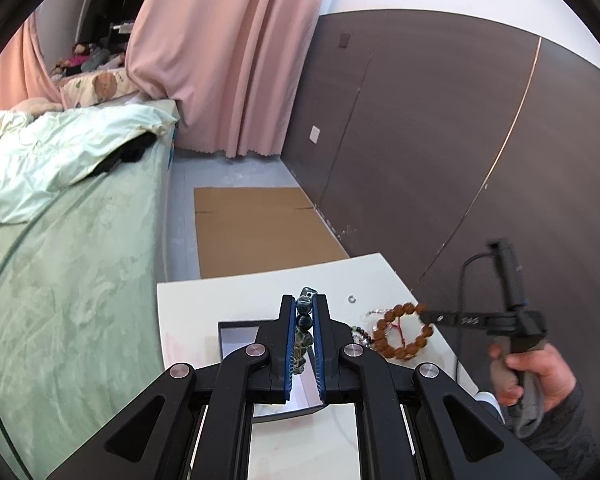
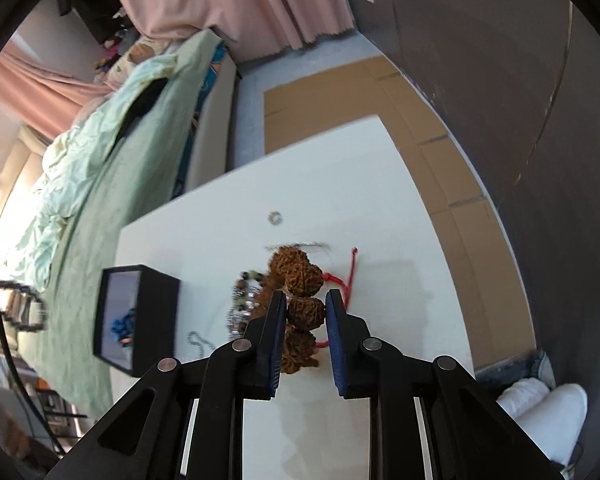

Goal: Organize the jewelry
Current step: 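Grasp the brown bead bracelet with the right gripper and lift it, then lower the brown bead bracelet into the black box and open the right gripper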

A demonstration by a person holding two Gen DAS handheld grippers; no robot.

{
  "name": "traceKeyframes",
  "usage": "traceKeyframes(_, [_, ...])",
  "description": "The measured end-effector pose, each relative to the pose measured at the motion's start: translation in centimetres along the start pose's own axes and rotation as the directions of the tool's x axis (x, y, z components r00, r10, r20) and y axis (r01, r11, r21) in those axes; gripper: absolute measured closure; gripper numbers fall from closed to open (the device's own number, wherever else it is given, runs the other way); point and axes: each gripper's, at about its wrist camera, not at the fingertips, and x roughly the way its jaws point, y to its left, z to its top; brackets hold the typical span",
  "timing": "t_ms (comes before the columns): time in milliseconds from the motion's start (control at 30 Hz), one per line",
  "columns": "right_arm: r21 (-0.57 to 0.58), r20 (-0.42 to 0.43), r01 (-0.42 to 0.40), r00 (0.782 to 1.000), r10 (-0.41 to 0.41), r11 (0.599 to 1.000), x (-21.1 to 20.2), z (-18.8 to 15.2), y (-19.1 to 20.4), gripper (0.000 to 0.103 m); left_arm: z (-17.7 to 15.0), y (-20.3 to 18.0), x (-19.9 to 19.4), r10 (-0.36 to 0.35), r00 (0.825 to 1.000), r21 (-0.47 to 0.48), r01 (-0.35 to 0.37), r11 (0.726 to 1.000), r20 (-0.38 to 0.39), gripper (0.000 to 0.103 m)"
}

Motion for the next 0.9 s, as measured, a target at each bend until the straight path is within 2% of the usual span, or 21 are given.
traceKeyframes(500, [-0.13,0.11,-0.062,0.991,0.076,0.99,-6.9,0.2,6.7,0.082,-2.7,1.8,5.4,0.004,0.994,-0.087,-0.013,0.996,-0.105,0.094])
traceKeyframes(567, [-0.148,0.117,-0.07,0.989,0.088,0.986,-7.4,0.2,7.8,0.082,-2.7,2.2,6.3,-0.018,0.99,-0.107,0.003,0.994,-0.138,0.093])
traceKeyframes(600, [-0.156,0.118,-0.077,0.988,0.096,0.985,-7.6,0.2,8.3,0.082,-2.7,2.4,6.5,-0.027,0.988,-0.12,0.008,0.993,-0.152,0.088])
traceKeyframes(667, [-0.171,0.118,-0.095,0.986,0.116,0.981,-7.7,0.2,9.5,0.082,-2.8,2.8,6.4,-0.035,0.987,-0.14,0.013,0.99,-0.155,0.067])
traceKeyframes(700, [-0.178,0.117,-0.105,0.985,0.127,0.978,-7.7,0.2,10.0,0.082,-2.8,3.1,6.0,-0.032,0.989,-0.149,0.011,0.989,-0.141,0.048])
traceKeyframes(733, [-0.187,0.114,-0.118,0.984,0.141,0.975,-7.4,0.1,10.7,0.082,-2.9,3.3,5.6,-0.024,0.992,-0.154,0.005,0.988,-0.121,0.036])
traceKeyframes(800, [-0.198,0.103,-0.14,0.981,0.163,0.97,-6.9,-0.2,11.7,0.082,-2.8,3.8,4.4,0.003,0.997,-0.157,-0.015,0.987,-0.078,0.033])
traceKeyframes(900, [-0.213,0.077,-0.176,0.978,0.196,0.961,-5.6,-0.6,13.5,0.082,-2.9,5.0,3.1,0.036,0.997,-0.163,-0.048,0.986,-0.072,0.033])
